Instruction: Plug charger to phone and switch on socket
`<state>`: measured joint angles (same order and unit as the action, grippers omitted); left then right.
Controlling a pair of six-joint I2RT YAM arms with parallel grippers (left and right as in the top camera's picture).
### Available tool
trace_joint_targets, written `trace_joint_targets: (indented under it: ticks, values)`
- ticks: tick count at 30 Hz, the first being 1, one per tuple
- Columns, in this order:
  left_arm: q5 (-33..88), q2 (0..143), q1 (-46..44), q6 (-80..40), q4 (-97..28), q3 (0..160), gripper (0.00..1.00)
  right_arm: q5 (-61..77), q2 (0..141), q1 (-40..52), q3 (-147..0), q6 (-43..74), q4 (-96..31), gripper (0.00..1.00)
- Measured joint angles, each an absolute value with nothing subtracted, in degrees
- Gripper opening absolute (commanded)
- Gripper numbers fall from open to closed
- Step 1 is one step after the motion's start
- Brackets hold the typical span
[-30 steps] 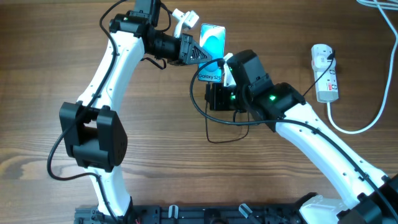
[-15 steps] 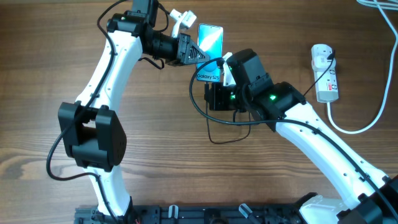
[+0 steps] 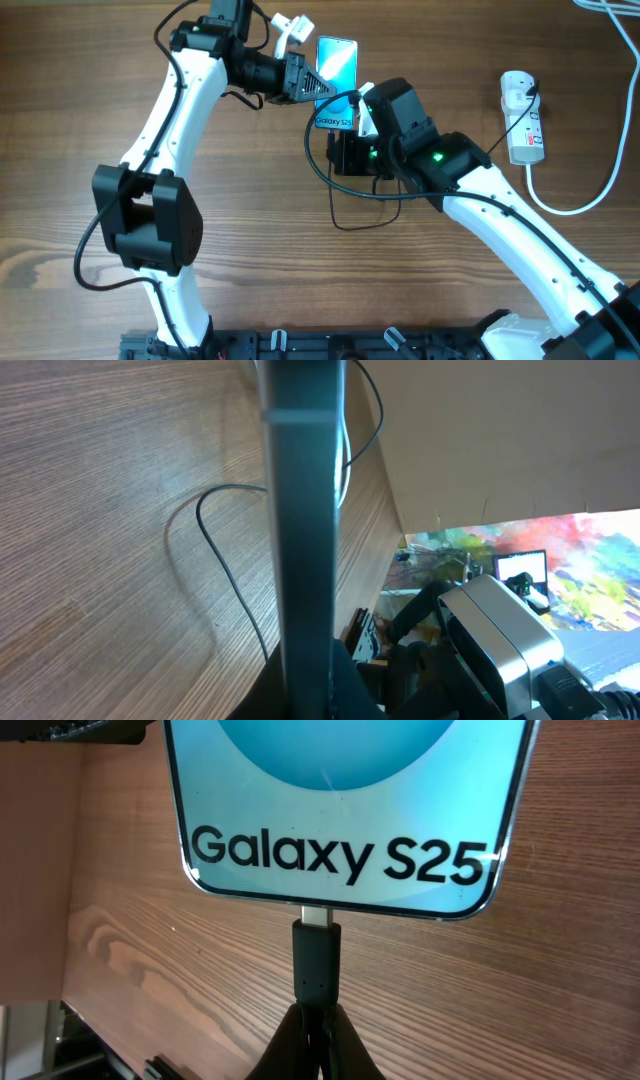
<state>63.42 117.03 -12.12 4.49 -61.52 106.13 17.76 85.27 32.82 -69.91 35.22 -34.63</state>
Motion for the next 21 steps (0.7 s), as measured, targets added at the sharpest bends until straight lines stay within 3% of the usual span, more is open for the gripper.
trace_joint_targets:
  ticks: [21]
  values:
    - [63.9,117.0,-11.5,4.7,-62.0,106.8,0.04,17.3,85.3,33.0,-70.2,35.8,-33.3,0.05]
